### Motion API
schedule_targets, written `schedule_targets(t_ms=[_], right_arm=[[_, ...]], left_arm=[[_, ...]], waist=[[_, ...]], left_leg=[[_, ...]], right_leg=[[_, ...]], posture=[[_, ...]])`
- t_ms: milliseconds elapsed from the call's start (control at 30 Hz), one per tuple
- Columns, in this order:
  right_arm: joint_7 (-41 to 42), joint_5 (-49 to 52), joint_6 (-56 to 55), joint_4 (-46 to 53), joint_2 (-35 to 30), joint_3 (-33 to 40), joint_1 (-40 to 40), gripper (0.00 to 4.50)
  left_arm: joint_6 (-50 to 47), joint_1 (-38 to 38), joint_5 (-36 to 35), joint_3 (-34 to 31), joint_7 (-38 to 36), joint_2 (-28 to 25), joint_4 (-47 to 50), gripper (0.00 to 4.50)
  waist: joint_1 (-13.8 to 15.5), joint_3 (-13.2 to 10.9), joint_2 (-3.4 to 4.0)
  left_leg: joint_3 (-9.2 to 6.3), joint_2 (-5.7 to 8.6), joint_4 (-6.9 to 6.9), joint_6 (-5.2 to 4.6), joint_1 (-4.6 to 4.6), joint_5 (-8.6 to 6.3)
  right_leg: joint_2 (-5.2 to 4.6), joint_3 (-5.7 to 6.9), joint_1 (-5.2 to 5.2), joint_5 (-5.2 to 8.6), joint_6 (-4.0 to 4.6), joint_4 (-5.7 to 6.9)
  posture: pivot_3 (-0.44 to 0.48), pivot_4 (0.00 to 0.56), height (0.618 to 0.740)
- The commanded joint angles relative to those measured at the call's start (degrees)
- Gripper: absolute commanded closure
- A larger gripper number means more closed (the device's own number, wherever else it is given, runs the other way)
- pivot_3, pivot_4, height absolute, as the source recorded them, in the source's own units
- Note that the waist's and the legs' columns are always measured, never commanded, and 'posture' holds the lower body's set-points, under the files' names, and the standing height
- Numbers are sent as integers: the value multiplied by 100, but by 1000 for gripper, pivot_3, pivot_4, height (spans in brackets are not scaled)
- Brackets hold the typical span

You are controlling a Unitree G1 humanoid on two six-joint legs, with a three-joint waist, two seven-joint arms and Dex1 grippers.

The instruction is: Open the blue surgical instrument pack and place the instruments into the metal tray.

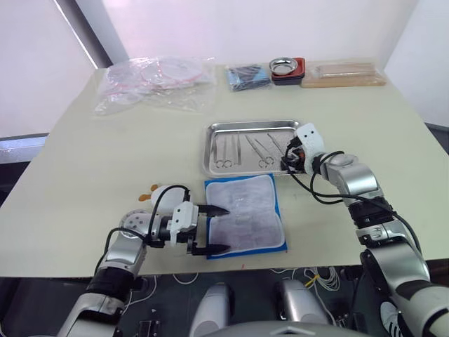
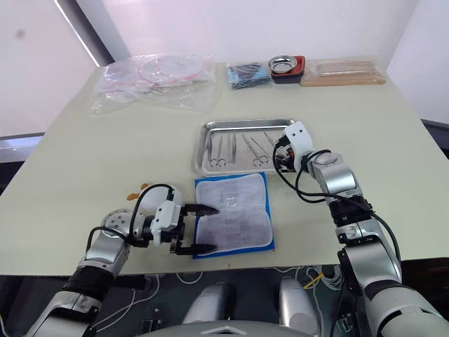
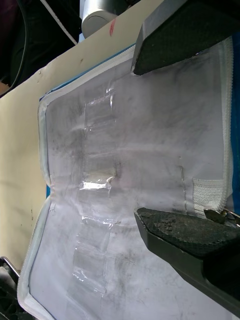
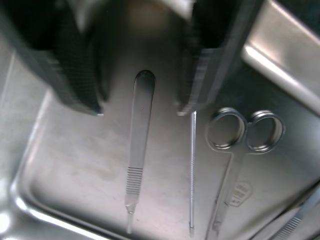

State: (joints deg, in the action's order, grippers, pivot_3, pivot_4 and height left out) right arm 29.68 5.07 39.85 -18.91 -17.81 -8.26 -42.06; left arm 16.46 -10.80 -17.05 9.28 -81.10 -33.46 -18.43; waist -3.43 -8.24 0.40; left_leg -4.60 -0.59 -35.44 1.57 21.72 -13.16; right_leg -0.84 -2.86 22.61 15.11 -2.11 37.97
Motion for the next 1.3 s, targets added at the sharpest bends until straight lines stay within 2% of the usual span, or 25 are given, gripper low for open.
schedule_targets(t_ms=[33, 67, 367, 633, 1000, 1167, 1300], right_arm=[[160, 119, -147, 523, -104, 146, -5, 247], [195, 132, -149, 608, -151, 167, 9, 16], [624, 569, -861, 1212, -370, 595, 458, 16], [1018, 1107, -1225, 1833, -589, 1082, 1101, 16], [1593, 2006, -1653, 2533, -955, 1939, 2318, 16], [1719, 2160, -1835, 2589, -1278, 2339, 2843, 16], [1852, 2386, -1930, 2439, -1430, 2698, 3188, 16]], left_arm=[[-262, 382, 288, 237, 4, -66, -258, 0], [-261, 406, 264, 221, 4, -84, -188, 0], [-620, 652, -205, -172, 246, -240, 991, 0], [-1597, 995, -966, -790, 870, -472, 2574, 0], [-2924, 1474, -2265, -2731, 2235, -577, 3453, 0], [-3101, 1982, -2417, -3621, 2567, -637, 3416, 0], [-3312, 2282, -2504, -4090, 2863, -595, 3440, 0]], waist=[[-9, 0, 0], [-11, -1, 0], [-47, -21, -33], [-8, -150, -84], [36, -175, -110], [69, -182, -122], [109, -186, -126]], left_leg=[[0, 0, 0, 0, 0, 0], [1, 0, 0, 0, 0, 0], [0, -2, 4, -9, 17, -6], [-3, 1, -1, -16, 33, -10], [-7, 0, -7, -15, 45, -10], [-4, 1, -9, -15, 43, -10], [-2, 1, -13, -15, 40, -10]], right_leg=[[0, -1, 0, 0, 0, 0], [0, -1, 0, 0, 0, 0], [0, -2, 18, 0, 2, -2], [-10, 3, 27, -12, 21, -4], [-13, 8, 36, -13, 21, -4], [-14, 6, 35, -12, 21, -3], [-13, 7, 34, -11, 18, -2]], posture=[[0, 150, 740], [0, 150, 740], [0, 150, 740], [0, 150, 740], [0, 150, 740], [0, 150, 740], [0, 150, 740]])
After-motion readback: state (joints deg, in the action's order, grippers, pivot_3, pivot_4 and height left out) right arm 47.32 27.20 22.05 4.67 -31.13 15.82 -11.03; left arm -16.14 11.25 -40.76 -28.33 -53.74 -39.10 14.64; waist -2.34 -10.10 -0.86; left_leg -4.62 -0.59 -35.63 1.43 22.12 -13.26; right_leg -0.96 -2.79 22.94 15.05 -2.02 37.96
